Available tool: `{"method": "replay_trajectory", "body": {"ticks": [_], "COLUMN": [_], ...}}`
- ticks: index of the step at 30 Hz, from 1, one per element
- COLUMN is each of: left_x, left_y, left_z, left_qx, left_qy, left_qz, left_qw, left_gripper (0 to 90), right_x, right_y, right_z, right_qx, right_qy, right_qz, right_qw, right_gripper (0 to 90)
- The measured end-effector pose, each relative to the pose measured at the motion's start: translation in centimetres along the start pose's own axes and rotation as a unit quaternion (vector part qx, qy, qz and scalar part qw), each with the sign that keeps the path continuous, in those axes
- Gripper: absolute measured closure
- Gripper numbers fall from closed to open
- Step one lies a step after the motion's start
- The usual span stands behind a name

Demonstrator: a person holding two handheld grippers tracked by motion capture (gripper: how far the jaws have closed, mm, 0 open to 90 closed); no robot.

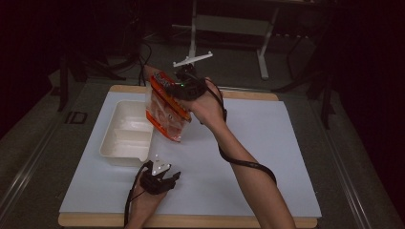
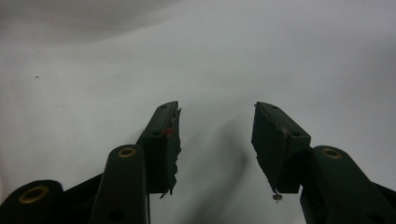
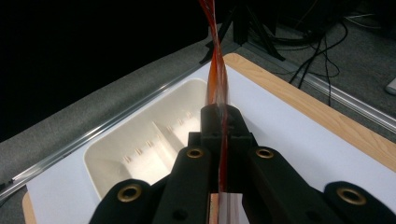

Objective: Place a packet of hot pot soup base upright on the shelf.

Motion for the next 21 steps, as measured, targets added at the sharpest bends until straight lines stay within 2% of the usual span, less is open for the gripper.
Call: {"method": "replay_trajectory", "body": {"ticks": [21], "left_x": [0.0], "left_y": [0.0], "left_z": [0.0], "left_qx": [0.001], "left_qy": [-0.002], "left_qz": [-0.003], "left_qw": [1.0], "left_gripper": [51.5], "right_x": [-0.9], "right_y": [2.3], "right_z": [2.1], "right_qx": [0.02], "right_qy": [-0.01], "right_qz": [0.009], "right_qw": [0.9997], "right_gripper": [90.0]}}
Point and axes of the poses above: each handheld gripper's, and its own axes: y roughly forward along the jaws, z roughly out of its top, x roughly to its right, the point moved 7 cm from there along y, roughly forward along the jaws, and after that the axes turned 15 degrees about z, right-handed, at the moved point
